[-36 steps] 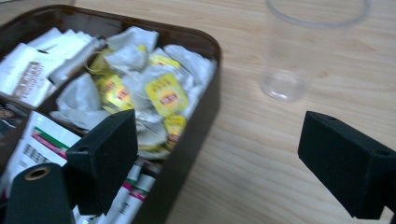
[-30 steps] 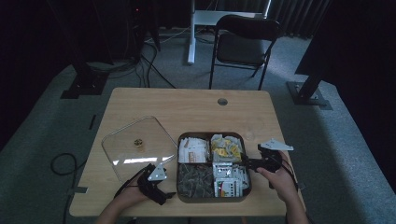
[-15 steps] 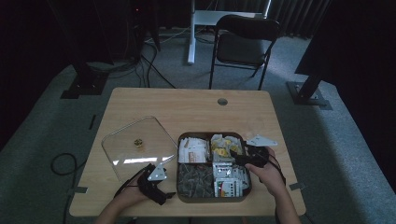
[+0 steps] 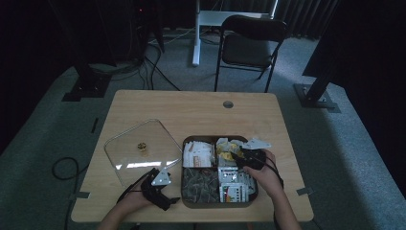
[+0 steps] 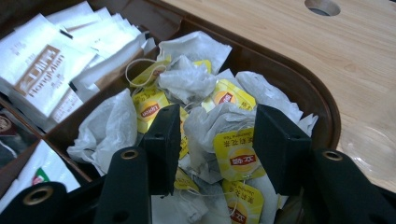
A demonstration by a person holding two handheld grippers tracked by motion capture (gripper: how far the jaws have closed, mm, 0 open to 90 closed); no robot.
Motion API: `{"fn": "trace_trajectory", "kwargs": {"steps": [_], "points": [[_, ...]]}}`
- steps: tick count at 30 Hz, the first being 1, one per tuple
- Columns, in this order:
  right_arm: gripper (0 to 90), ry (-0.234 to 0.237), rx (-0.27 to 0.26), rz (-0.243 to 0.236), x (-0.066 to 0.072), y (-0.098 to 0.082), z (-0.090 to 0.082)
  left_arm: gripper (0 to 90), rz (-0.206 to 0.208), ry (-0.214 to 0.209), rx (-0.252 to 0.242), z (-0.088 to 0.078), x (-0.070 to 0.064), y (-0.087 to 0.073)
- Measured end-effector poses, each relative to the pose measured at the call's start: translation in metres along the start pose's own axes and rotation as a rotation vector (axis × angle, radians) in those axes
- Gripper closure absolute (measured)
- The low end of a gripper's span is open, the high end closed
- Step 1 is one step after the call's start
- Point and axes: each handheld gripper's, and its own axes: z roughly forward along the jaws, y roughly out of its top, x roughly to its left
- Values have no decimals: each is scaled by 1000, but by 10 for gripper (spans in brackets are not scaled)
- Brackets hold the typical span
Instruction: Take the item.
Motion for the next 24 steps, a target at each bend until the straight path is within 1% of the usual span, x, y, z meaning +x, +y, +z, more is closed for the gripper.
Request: {"fn": "trace_trajectory", "kwargs": {"steps": [4,7,11,13,16,18,19,20,21,24], "points": [[513,-22,30,-8,1,0,4,18,0,0,0,0,0,0],[515,-41,45,-4,1,-1,7,18,0,0,0,0,0,0],[566,-62,60,-6,1,-2,9,18,2,1,0,0,0,0],[622,-61,66,-10,0,-2,9,18,2,1,0,0,0,0],[686,-46,83,-21,-1,-2,8,18,2,1,0,0,0,0],[754,-41,84,-26,-2,-1,8,18,0,0,0,0,0,0],[812,-42,86,-31,-2,-1,7,18,0,0,0,0,0,0],[846,-51,84,-28,-3,-1,6,18,0,0,0,0,0,0],[862,-45,73,-10,-5,-1,5,18,2,1,0,0,0,0],[881,-23,46,25,-7,-2,1,18,1,1,0,0,0,0]]}}
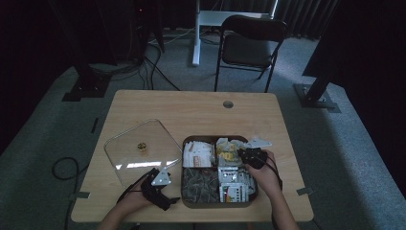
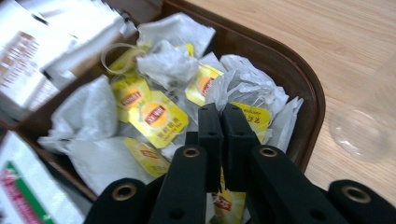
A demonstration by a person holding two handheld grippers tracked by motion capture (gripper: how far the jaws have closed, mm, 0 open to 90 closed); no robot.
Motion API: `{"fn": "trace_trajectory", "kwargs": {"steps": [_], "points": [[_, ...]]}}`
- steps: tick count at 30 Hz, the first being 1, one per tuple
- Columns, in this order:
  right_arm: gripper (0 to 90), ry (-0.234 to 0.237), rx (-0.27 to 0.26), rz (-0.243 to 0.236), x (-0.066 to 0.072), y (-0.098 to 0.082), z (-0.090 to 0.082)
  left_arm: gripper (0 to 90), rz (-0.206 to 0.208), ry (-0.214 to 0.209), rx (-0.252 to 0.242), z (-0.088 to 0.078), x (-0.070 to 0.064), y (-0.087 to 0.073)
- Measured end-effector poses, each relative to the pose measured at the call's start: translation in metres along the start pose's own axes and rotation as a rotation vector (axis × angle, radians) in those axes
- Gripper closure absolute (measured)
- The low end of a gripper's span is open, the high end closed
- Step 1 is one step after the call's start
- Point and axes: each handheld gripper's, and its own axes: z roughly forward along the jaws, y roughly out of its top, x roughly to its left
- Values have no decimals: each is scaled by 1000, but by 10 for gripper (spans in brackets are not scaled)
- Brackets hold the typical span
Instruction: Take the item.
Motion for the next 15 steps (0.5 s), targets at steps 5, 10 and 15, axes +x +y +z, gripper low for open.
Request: {"fn": "trace_trajectory", "kwargs": {"steps": [5,10,15], "points": [[890,20,-55,23,-2,1,-8,18,1,0,0,0,0,0],[891,41,-92,28,-3,4,-17,18,-1,-1,0,0,0,0],[891,60,-114,37,-4,8,-24,18,0,1,0,0,0,0]]}}
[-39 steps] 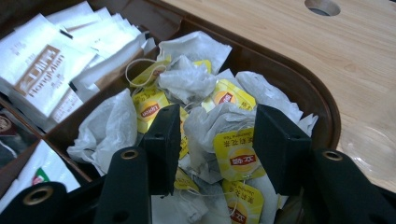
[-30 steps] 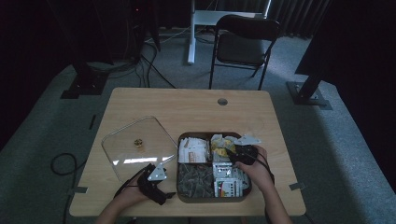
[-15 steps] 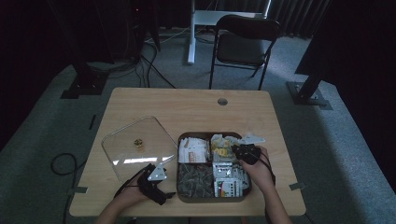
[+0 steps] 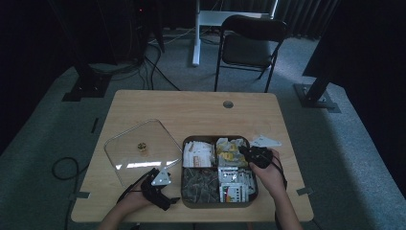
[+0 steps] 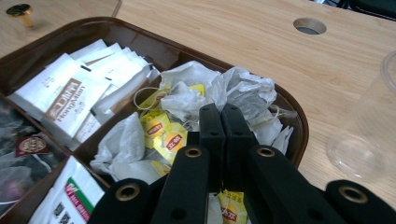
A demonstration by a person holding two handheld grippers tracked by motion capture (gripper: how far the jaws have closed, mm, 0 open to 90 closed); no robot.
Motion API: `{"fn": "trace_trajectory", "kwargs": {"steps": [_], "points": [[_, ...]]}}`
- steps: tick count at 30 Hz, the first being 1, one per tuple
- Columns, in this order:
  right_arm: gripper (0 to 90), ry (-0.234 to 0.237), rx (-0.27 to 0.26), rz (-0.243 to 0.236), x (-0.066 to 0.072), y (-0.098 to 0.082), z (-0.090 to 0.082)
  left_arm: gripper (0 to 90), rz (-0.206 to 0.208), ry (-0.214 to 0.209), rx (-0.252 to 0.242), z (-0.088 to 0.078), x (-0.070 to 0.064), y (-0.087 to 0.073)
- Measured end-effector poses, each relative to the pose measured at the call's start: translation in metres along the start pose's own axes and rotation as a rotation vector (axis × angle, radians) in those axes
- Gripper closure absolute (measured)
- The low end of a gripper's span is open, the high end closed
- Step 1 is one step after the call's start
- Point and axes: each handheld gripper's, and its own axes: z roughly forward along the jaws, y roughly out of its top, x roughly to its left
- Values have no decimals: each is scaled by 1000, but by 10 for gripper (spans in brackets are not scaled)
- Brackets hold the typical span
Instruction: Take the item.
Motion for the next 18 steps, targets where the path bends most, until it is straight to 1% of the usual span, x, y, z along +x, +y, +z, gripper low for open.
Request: {"fn": "trace_trajectory", "kwargs": {"steps": [6,10,14,17,18], "points": [[891,8,-24,-5,0,4,-6,18,0,0,0,0,0,0],[891,26,-45,11,0,7,-10,18,0,0,0,0,0,0],[891,23,-62,10,-1,9,-13,18,0,0,0,0,0,0],[891,24,-79,20,-3,10,-16,18,0,0,0,0,0,0],[891,18,-85,17,-3,11,-17,18,0,0,0,0,0,0]]}}
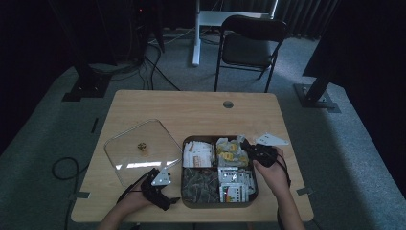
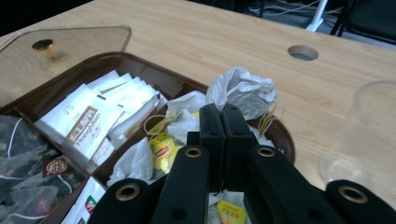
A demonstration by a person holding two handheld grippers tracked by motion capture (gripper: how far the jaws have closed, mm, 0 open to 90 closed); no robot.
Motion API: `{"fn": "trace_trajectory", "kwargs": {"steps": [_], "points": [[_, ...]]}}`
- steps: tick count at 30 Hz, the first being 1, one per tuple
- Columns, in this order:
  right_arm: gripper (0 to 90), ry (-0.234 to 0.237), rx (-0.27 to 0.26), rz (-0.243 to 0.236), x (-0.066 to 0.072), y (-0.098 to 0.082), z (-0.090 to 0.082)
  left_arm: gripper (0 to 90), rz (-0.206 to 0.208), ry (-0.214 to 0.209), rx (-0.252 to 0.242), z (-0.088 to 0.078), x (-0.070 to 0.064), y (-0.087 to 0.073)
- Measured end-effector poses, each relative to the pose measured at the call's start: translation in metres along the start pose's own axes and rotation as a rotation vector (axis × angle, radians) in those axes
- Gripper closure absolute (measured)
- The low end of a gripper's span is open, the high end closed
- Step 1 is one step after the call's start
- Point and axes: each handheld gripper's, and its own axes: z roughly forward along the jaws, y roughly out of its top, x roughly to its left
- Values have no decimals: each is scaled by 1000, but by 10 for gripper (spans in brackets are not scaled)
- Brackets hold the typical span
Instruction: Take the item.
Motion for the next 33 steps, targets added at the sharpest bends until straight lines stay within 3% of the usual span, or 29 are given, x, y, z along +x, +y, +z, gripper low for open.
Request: {"fn": "trace_trajectory", "kwargs": {"steps": [21,33], "points": [[889,-45,-115,54,-24,25,-23,18,0,-1,0,0,0,0],[889,-83,-136,108,-51,31,-29,18,-1,-1,0,0,0,0]]}}
